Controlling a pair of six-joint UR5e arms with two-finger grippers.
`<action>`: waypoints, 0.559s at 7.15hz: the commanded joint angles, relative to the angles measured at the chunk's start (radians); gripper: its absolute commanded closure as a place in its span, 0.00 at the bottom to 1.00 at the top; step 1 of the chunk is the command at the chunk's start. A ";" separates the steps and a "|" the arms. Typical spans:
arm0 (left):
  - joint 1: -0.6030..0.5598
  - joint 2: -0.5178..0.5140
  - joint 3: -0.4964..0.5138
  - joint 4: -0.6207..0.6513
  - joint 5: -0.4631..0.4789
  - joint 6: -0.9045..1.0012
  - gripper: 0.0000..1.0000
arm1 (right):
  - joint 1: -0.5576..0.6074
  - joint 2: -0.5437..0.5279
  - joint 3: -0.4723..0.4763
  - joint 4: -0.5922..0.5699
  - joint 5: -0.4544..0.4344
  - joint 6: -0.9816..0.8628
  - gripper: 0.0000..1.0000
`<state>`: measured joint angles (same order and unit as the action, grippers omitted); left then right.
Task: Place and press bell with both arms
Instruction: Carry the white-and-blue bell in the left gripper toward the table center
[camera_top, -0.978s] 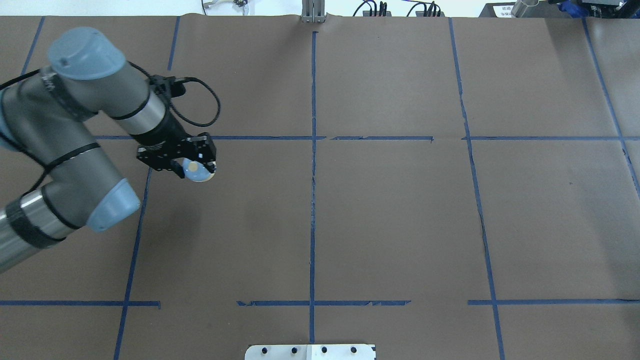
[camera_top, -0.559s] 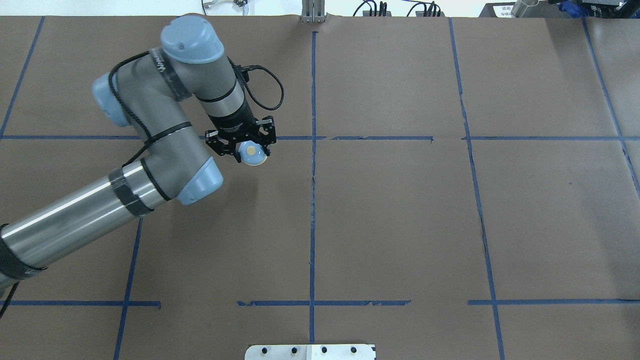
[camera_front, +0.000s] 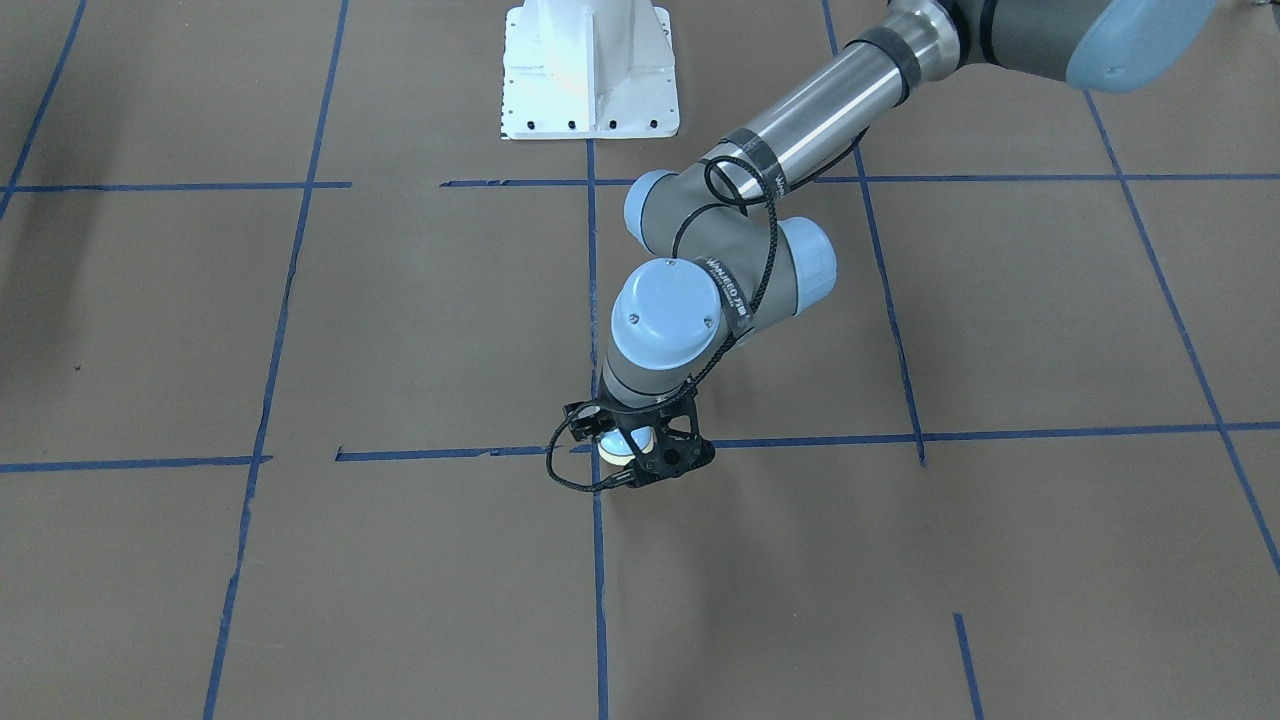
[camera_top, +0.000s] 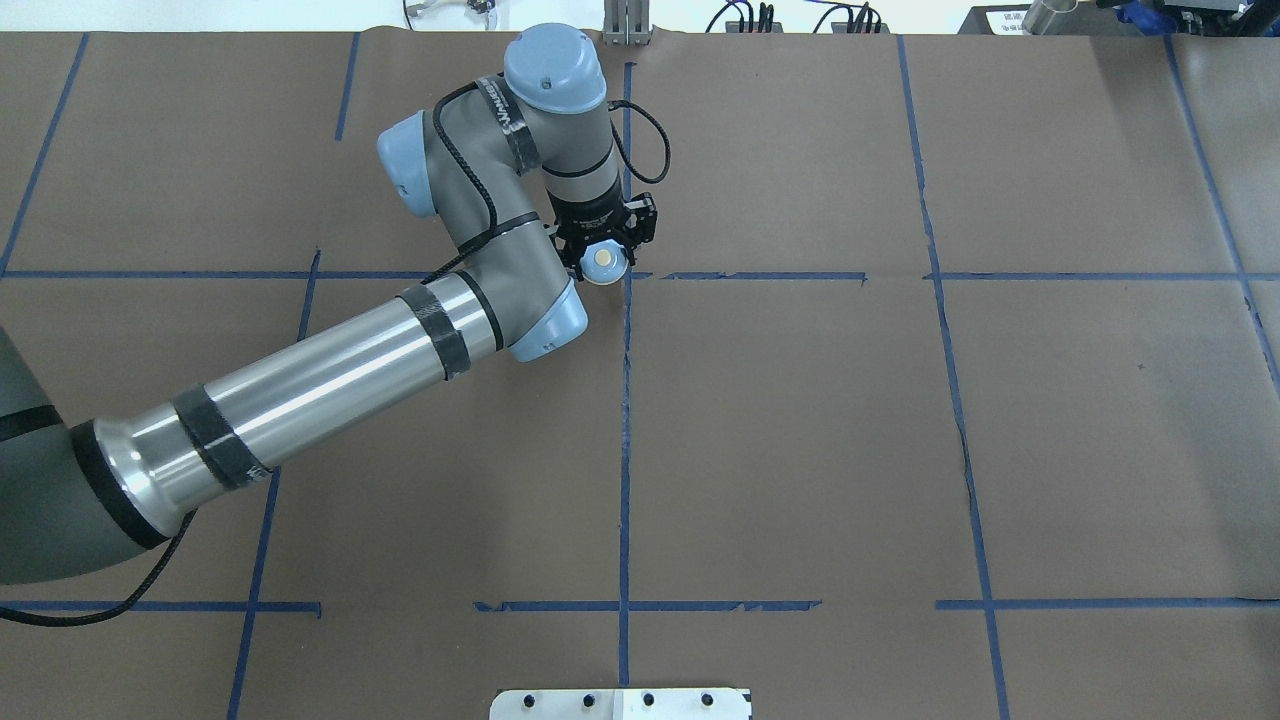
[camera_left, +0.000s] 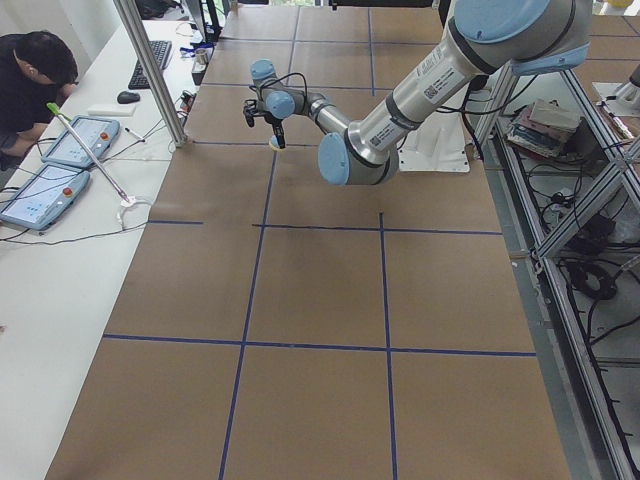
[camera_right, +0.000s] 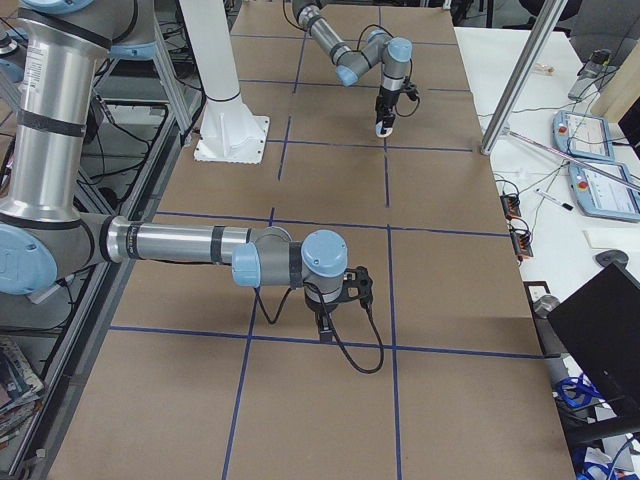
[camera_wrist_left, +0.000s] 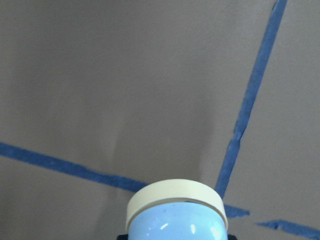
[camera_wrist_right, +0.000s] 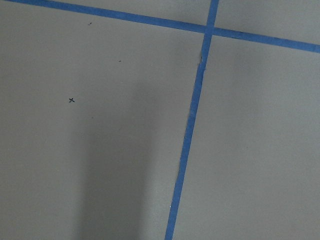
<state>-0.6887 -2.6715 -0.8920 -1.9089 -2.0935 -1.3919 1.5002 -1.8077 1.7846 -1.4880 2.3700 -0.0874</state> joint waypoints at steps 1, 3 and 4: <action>0.009 -0.022 0.044 -0.036 0.030 -0.006 0.10 | 0.000 0.001 0.001 0.000 0.000 0.000 0.00; 0.008 -0.022 0.032 -0.036 0.027 0.005 0.00 | 0.000 0.002 -0.001 0.000 0.000 0.000 0.00; 0.000 -0.022 0.012 -0.032 0.020 0.005 0.00 | 0.000 0.002 0.001 0.000 0.000 0.000 0.00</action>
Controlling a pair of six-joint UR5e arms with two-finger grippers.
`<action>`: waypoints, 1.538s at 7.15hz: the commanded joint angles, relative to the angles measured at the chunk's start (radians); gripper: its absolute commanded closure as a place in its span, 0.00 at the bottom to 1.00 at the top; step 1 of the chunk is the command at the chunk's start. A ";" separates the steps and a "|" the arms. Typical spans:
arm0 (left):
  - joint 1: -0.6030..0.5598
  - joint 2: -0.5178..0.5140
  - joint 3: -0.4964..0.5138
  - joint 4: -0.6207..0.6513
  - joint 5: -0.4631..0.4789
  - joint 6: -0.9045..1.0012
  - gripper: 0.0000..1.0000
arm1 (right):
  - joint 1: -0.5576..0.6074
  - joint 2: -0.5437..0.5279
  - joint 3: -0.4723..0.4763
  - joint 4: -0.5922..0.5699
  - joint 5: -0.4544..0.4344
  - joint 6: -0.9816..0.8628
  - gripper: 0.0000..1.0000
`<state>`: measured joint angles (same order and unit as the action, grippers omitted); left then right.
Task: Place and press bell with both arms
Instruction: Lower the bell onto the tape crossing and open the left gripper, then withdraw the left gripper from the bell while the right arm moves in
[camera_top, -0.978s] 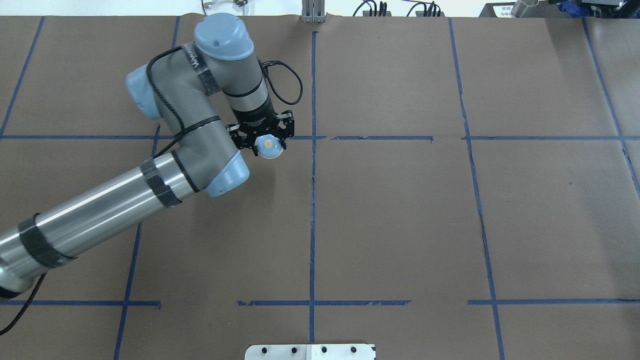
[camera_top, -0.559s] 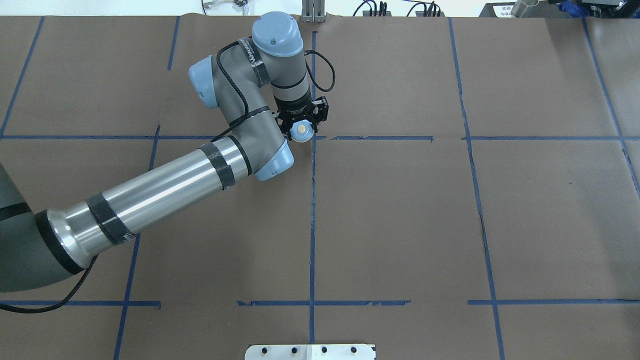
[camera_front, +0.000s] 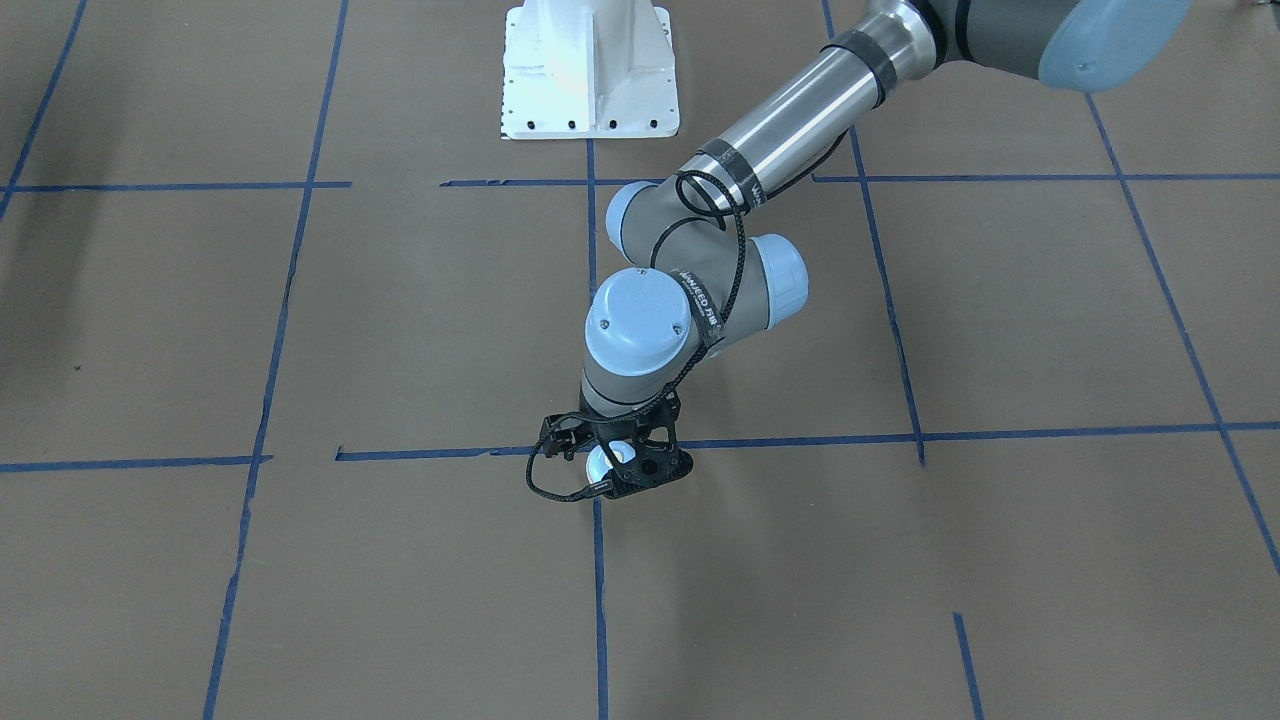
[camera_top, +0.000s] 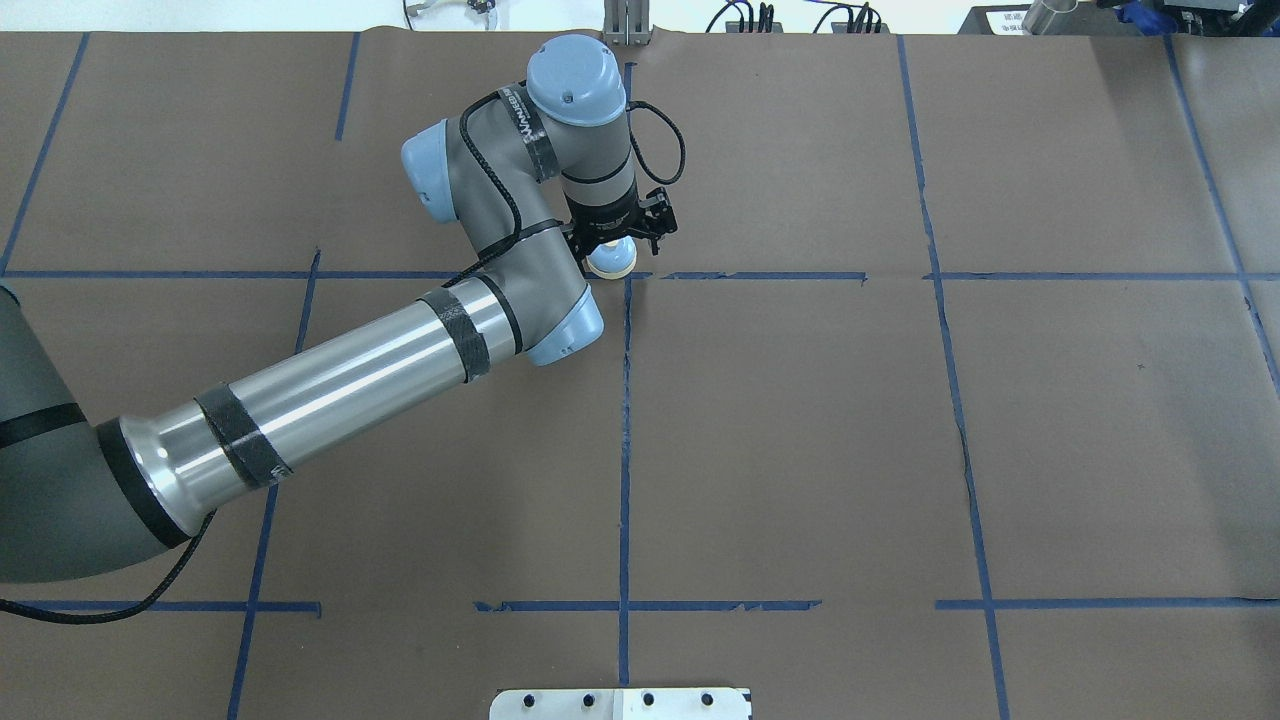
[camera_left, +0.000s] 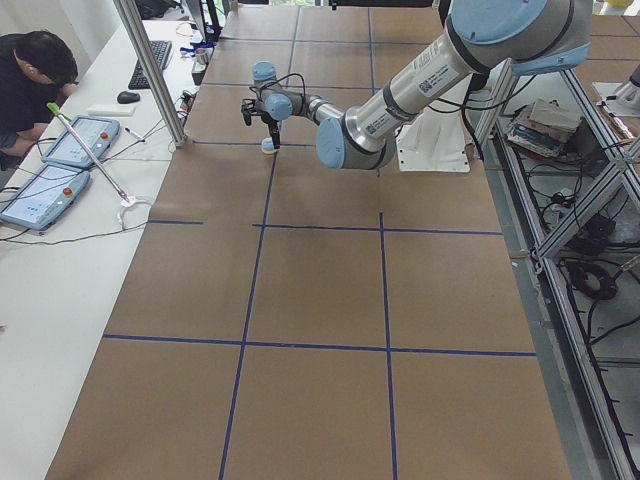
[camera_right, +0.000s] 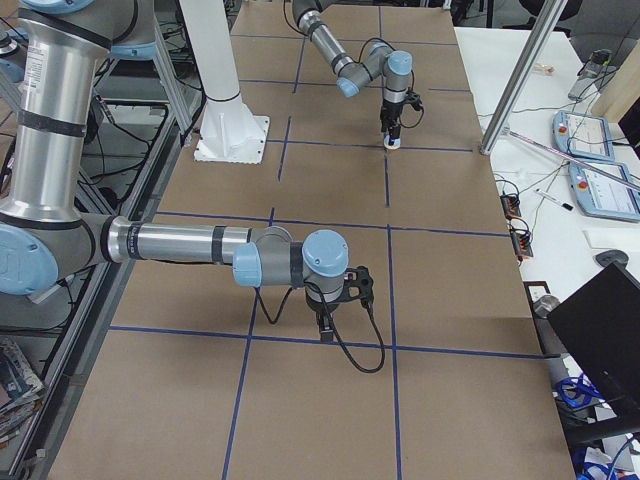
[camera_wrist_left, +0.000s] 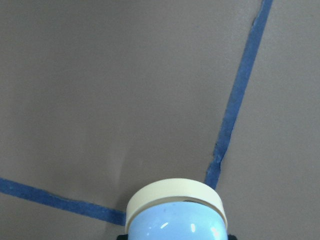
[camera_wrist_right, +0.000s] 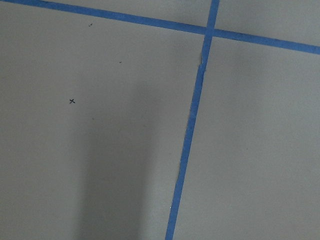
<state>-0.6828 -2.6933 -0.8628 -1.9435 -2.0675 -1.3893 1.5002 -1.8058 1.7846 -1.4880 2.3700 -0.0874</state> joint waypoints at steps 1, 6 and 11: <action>-0.049 0.006 -0.044 0.017 -0.108 0.016 0.00 | 0.000 0.000 0.004 0.002 0.000 0.000 0.00; -0.224 0.417 -0.574 0.394 -0.189 0.597 0.00 | -0.157 0.177 0.010 0.003 0.002 0.226 0.00; -0.548 1.013 -0.961 0.408 -0.195 1.098 0.00 | -0.619 0.746 -0.066 -0.002 -0.209 1.005 0.00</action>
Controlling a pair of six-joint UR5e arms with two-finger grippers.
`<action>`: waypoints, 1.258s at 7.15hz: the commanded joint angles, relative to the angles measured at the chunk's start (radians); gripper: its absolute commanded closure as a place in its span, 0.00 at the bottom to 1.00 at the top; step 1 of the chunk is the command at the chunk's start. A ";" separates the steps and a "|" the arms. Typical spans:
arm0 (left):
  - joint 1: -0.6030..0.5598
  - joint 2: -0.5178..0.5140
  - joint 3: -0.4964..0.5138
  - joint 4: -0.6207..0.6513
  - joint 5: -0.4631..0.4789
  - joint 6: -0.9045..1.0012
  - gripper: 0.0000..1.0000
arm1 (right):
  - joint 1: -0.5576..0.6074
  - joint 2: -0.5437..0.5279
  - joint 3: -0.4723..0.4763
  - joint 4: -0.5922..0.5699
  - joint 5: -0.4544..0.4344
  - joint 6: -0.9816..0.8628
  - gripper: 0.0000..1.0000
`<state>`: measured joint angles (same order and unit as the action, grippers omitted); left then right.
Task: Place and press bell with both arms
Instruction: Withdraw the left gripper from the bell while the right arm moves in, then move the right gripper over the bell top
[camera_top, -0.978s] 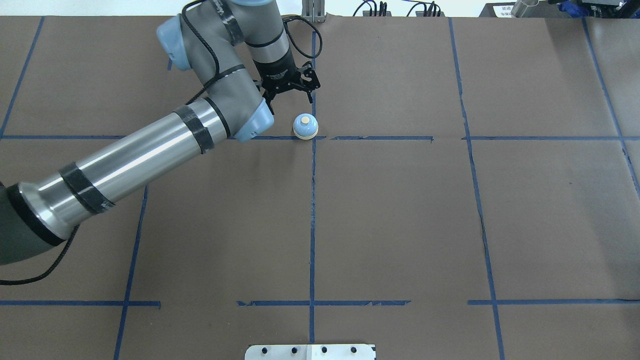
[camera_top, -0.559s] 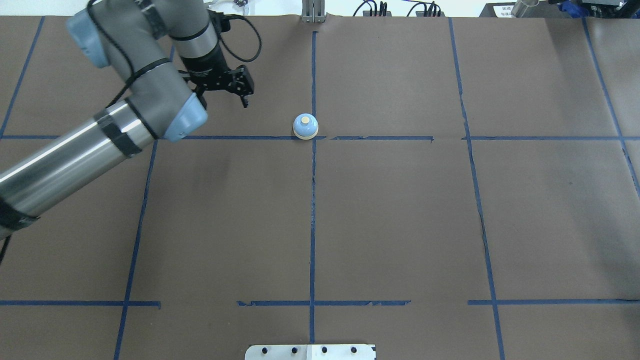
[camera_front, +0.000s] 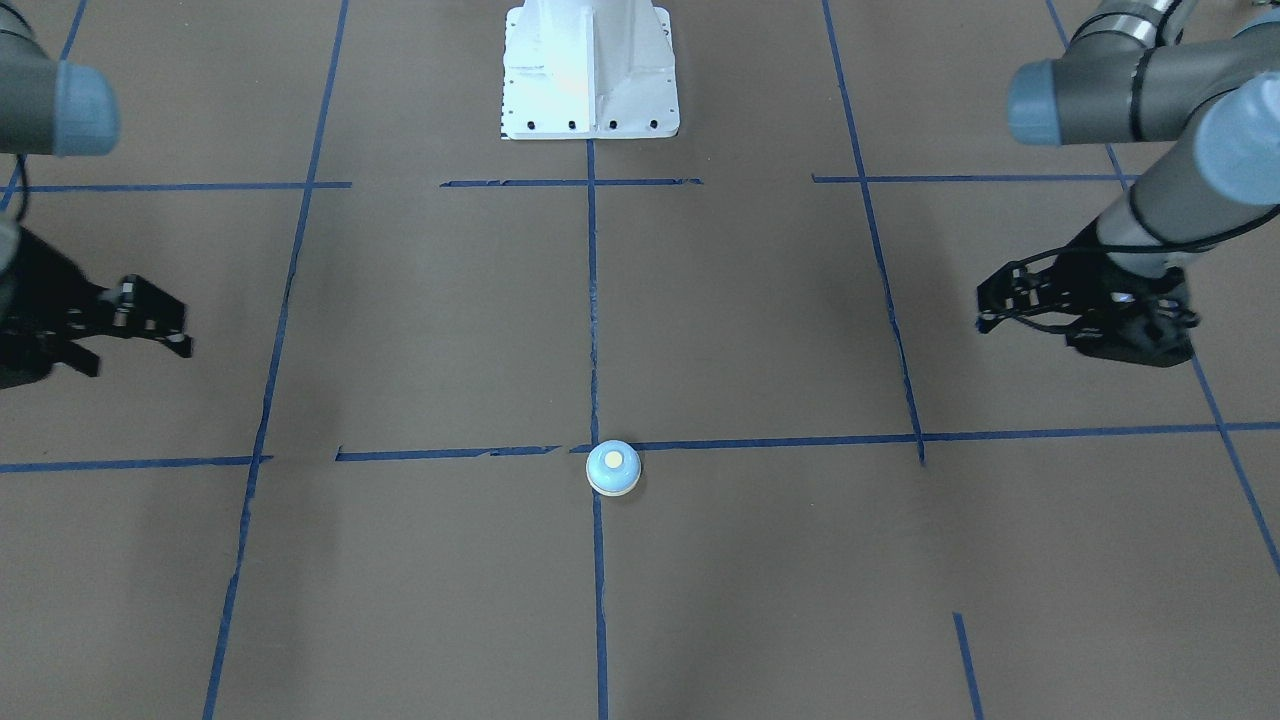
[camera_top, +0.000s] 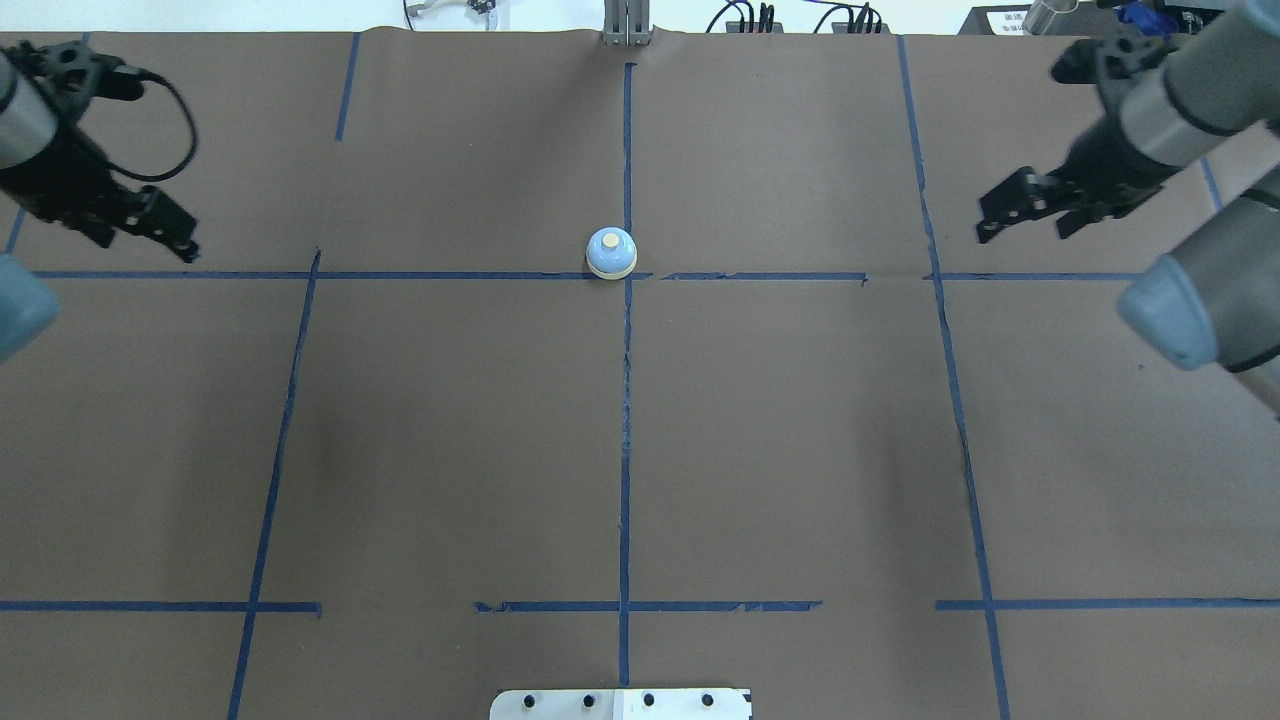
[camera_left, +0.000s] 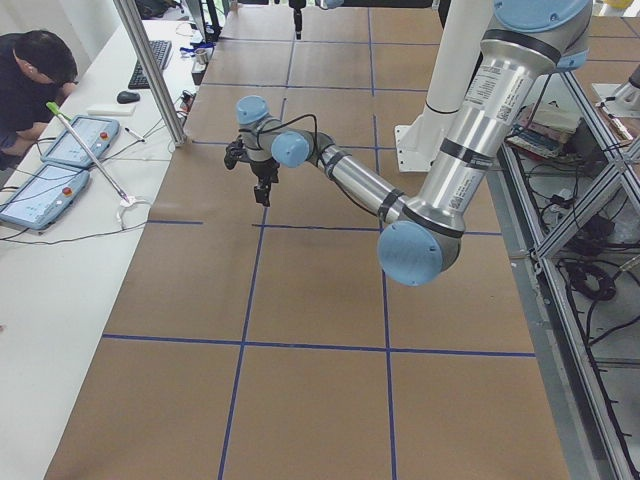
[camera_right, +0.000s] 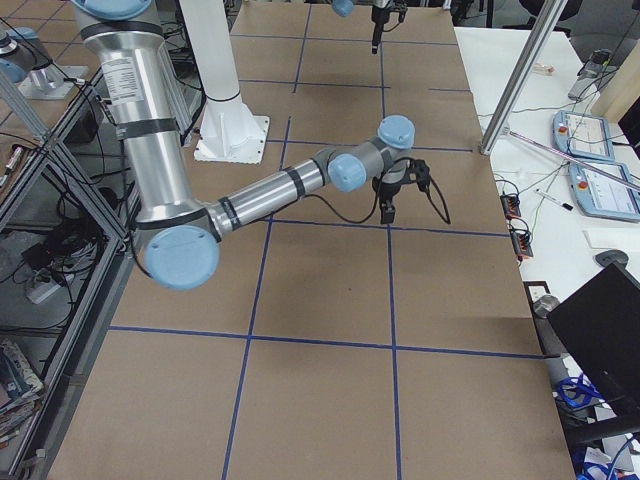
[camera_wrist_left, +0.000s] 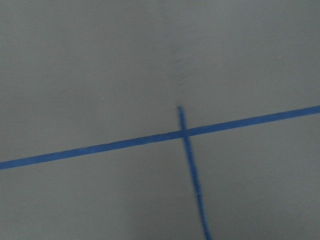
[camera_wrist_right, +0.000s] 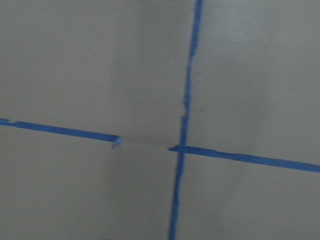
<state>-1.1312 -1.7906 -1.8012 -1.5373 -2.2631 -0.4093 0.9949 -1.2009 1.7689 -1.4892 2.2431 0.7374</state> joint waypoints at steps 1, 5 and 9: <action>-0.180 0.191 -0.011 0.002 0.000 0.235 0.00 | -0.152 0.259 -0.145 -0.005 -0.092 0.242 0.00; -0.358 0.408 -0.041 -0.014 -0.064 0.380 0.00 | -0.269 0.672 -0.589 -0.006 -0.241 0.351 0.41; -0.358 0.408 -0.043 -0.014 -0.066 0.377 0.00 | -0.321 0.820 -0.866 0.117 -0.358 0.409 1.00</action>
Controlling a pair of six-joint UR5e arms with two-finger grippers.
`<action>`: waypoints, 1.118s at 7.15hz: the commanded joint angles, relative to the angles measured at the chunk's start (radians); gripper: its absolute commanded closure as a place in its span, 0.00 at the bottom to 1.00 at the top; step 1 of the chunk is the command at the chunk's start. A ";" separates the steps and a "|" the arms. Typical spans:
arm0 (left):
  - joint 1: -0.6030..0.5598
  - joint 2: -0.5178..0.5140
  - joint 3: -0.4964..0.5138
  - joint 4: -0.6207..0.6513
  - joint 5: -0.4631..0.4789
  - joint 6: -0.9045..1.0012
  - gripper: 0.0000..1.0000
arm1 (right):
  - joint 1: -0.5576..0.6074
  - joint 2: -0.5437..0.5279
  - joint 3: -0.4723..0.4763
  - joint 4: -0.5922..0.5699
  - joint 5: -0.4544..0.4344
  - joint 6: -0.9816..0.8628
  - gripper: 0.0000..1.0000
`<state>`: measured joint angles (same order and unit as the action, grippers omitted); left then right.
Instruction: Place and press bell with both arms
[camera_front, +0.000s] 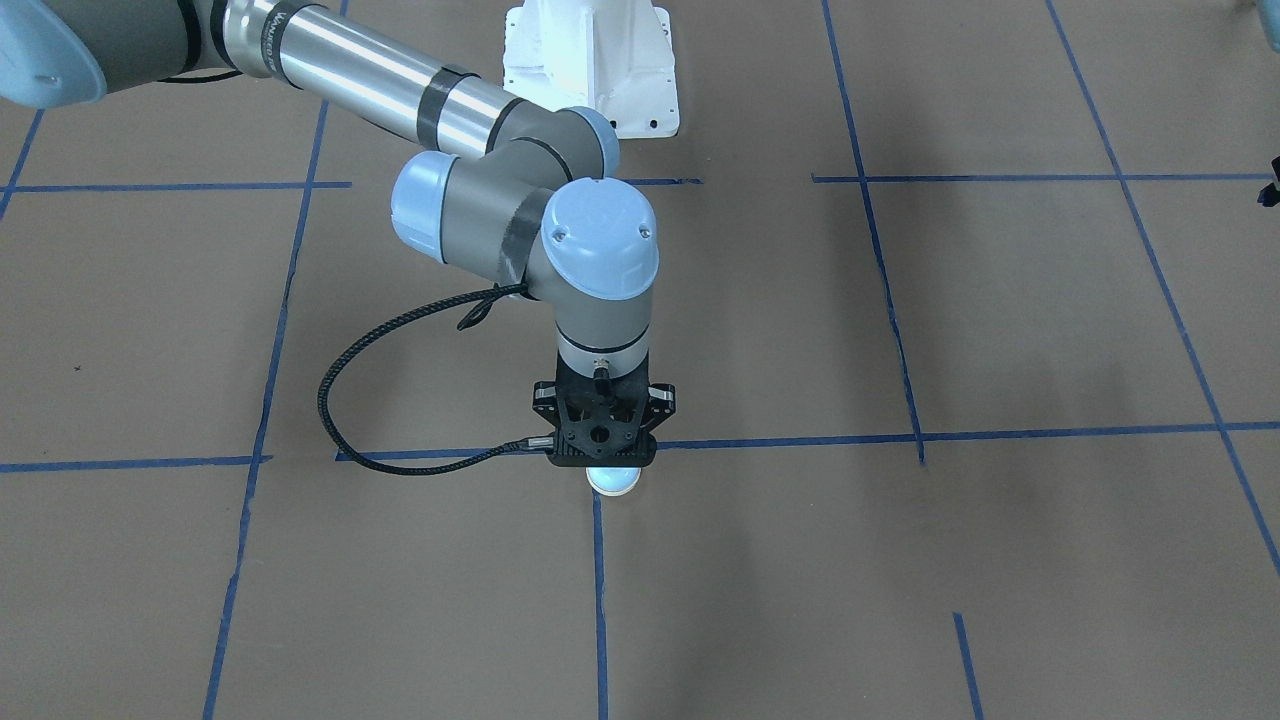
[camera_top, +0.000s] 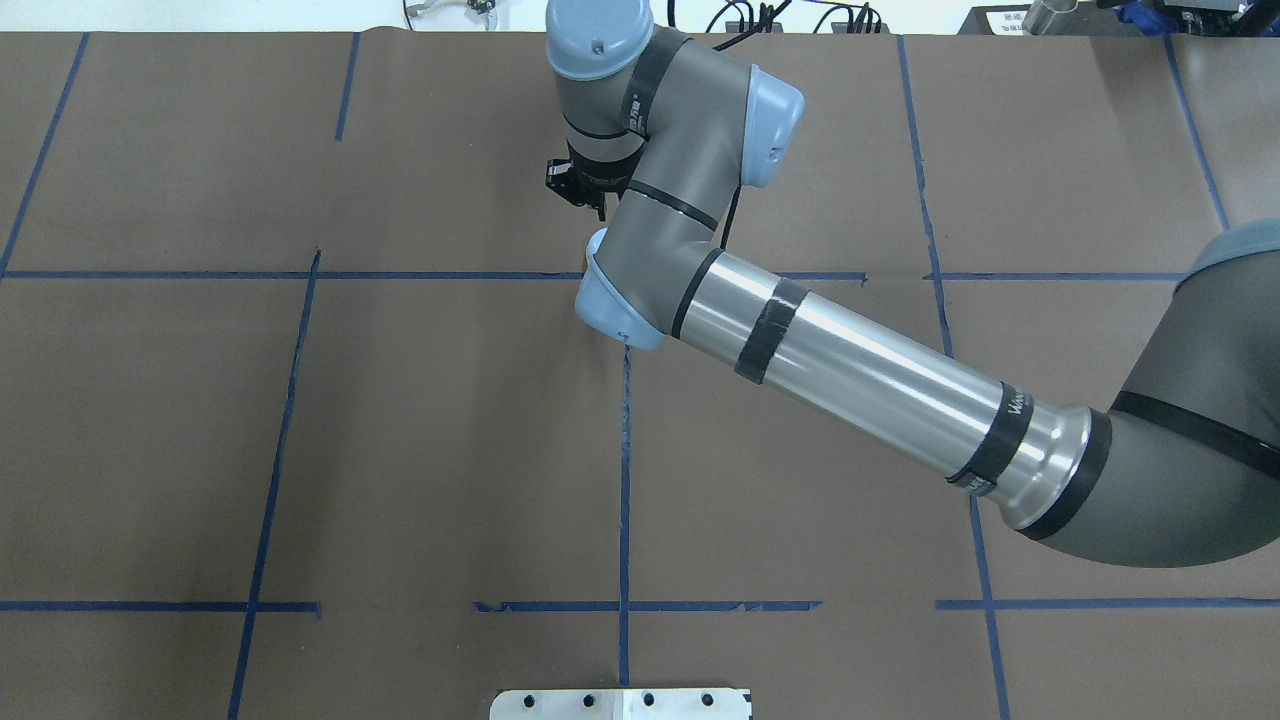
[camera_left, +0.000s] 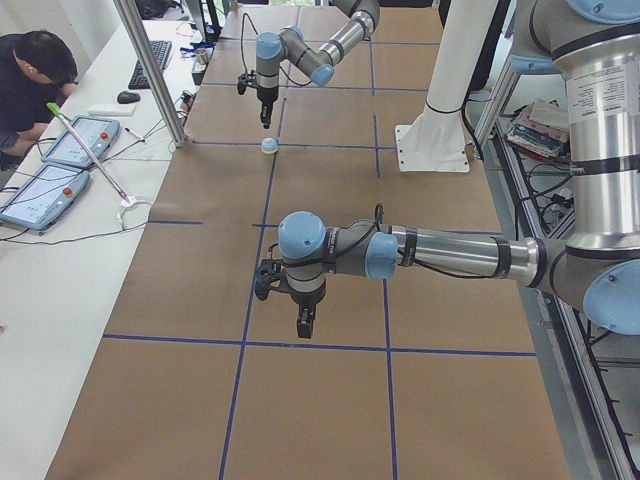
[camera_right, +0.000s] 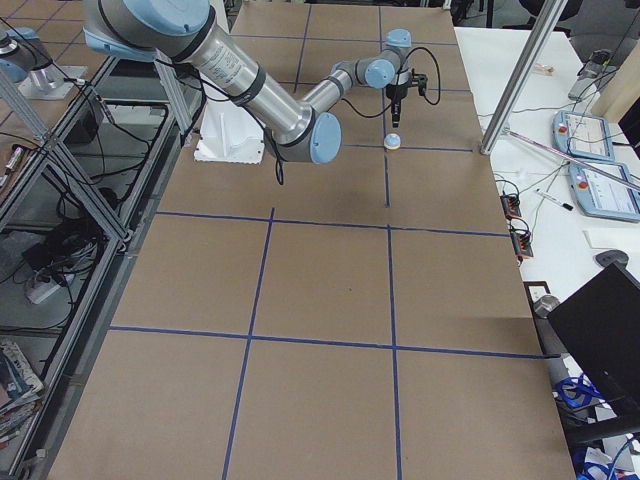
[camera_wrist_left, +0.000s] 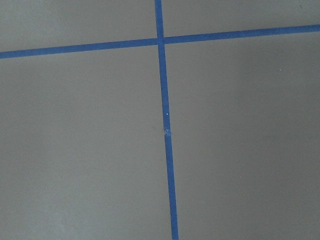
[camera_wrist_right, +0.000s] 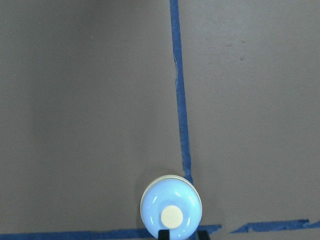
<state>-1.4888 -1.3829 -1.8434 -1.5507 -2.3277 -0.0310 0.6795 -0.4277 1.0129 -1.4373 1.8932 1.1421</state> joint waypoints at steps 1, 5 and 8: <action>-0.001 0.001 -0.002 0.000 -0.001 -0.006 0.00 | -0.012 0.050 -0.128 0.067 -0.011 0.001 1.00; -0.001 0.001 0.000 0.000 -0.001 -0.006 0.00 | -0.038 0.047 -0.163 0.067 -0.043 -0.002 1.00; -0.001 0.001 0.000 0.000 -0.001 -0.006 0.00 | -0.049 0.044 -0.169 0.066 -0.052 -0.005 1.00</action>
<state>-1.4895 -1.3821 -1.8439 -1.5508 -2.3286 -0.0368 0.6342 -0.3823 0.8455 -1.3698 1.8429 1.1380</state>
